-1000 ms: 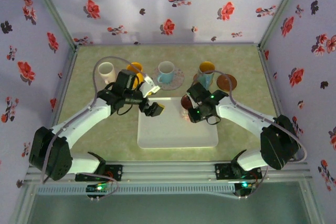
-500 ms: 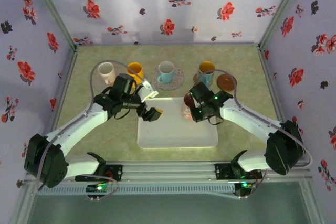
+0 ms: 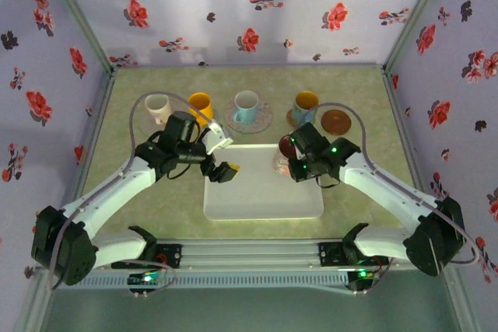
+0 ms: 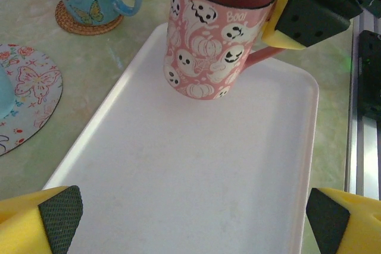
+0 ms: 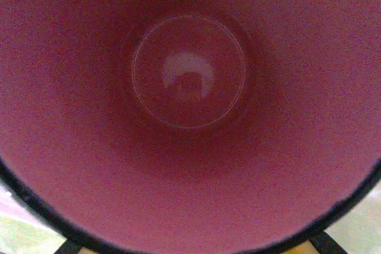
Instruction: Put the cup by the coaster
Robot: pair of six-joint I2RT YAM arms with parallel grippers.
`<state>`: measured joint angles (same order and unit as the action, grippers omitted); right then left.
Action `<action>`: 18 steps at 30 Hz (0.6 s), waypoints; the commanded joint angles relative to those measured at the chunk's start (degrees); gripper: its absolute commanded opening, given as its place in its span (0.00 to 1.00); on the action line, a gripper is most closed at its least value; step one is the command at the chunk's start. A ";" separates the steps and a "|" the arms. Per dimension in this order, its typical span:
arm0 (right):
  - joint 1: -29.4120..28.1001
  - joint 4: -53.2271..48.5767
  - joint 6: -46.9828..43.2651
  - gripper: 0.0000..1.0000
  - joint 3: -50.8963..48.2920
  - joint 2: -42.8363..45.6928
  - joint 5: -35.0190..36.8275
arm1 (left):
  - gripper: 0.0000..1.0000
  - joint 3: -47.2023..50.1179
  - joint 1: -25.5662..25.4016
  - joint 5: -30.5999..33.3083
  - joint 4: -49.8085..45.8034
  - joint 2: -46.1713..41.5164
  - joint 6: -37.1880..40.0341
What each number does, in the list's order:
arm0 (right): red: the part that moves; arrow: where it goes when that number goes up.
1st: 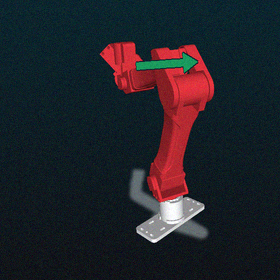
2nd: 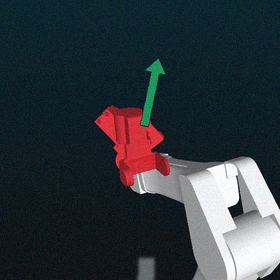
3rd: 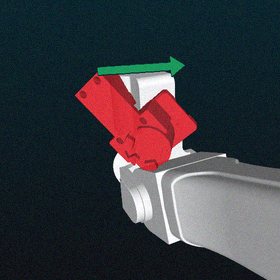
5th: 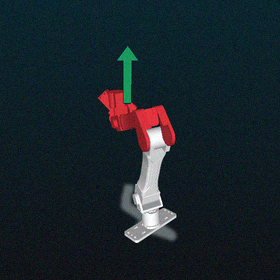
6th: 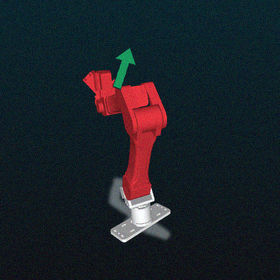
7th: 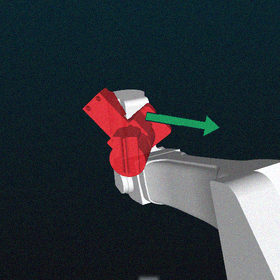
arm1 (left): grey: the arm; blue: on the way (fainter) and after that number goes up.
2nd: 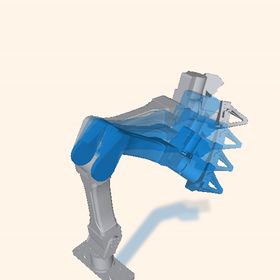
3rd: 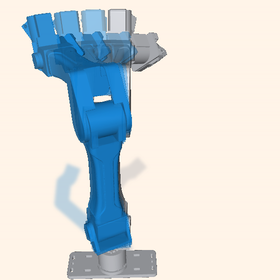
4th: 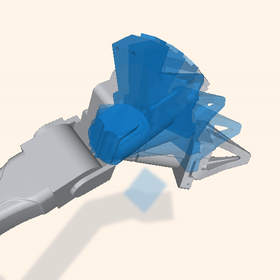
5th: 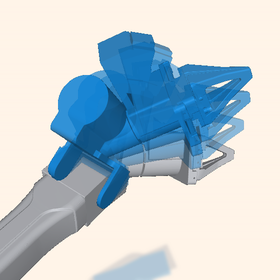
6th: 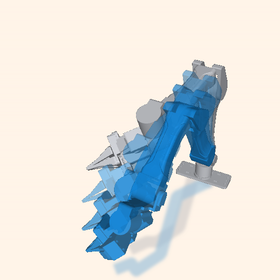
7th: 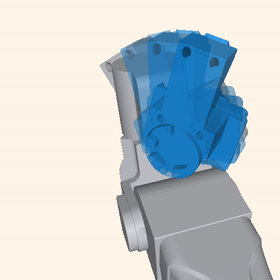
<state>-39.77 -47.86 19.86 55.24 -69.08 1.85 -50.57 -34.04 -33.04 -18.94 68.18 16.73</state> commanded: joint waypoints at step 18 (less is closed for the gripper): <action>2.37 -4.41 2.60 0.00 8.21 8.84 4.99 | 1.00 -4.33 -2.34 1.11 2.54 0.94 0.24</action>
<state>-38.46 -53.63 21.65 59.33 -62.48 3.90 -52.49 -36.01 -32.34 -18.11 68.38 16.69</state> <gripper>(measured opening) 0.226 0.997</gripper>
